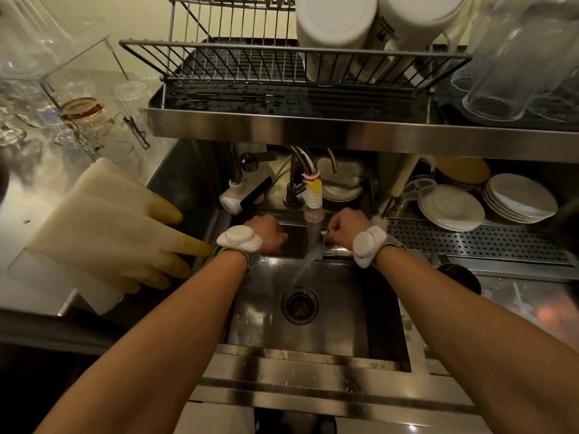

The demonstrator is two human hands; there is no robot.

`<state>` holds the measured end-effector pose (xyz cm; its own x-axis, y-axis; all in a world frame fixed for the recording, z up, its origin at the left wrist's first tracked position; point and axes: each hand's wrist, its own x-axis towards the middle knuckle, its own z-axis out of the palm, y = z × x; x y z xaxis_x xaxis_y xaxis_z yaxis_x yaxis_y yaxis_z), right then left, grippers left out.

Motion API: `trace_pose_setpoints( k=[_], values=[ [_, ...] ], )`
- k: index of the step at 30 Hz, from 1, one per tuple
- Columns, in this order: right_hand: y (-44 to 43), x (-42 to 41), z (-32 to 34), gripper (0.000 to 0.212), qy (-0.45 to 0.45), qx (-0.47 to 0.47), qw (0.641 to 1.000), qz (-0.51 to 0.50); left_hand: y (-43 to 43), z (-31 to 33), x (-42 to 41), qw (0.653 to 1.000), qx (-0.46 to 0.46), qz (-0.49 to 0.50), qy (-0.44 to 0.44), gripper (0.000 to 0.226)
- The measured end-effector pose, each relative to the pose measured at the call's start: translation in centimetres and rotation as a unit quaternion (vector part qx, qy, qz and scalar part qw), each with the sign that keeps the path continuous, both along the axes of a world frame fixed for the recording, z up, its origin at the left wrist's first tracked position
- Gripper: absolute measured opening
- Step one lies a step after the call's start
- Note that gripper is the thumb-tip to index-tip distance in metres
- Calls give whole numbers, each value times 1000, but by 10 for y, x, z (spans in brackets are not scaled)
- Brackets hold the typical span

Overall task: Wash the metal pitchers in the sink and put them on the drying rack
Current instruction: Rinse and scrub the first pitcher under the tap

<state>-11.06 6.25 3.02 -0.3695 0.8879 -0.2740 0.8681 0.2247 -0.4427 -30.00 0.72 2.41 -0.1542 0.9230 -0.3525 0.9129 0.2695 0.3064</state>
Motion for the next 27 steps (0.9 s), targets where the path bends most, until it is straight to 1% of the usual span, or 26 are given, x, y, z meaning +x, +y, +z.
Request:
trace_pose_setpoints(
  k=[1,4,9,12,14,15,17,19,22,24,26,27],
  values=[
    [0,0,1,29,-5,-1,1000,1,1,1,0,1000,1,0,2,33],
    [1,0,5,11,-12,-1,1000,9,3,2,1,1000,10,-4,5,33],
    [4,-2,12,8,-16,6,1000,20,5,2,3,1000,20,0,3,35],
    [5,-2,11,14,-24,-1,1000,8,5,1,3,1000,18,-2,-1,34],
    [4,3,5,28,-16,-14,1000,-20,5,-1,2,1000,8,-4,-3,33],
    [4,6,-1,34,-1,-24,999,-37,4,-2,2,1000,2,-3,-1,33],
    [0,11,-14,35,34,-47,996,-71,3,-4,0,1000,-7,-2,1,33],
    [-2,15,-25,39,40,-76,992,-96,1,-7,-1,1000,-15,-3,3,33],
    [-5,18,-36,36,76,-101,984,-123,0,-10,-1,1000,-18,-7,12,33],
    [-6,13,-41,36,132,-139,971,-145,1,-12,-1,1000,-23,-8,15,32],
    [-11,7,-47,36,191,-183,947,-181,2,-14,0,999,-32,-11,12,33],
    [-14,5,-51,36,207,-194,939,-194,2,-16,0,999,-37,-15,11,33]
  ],
)
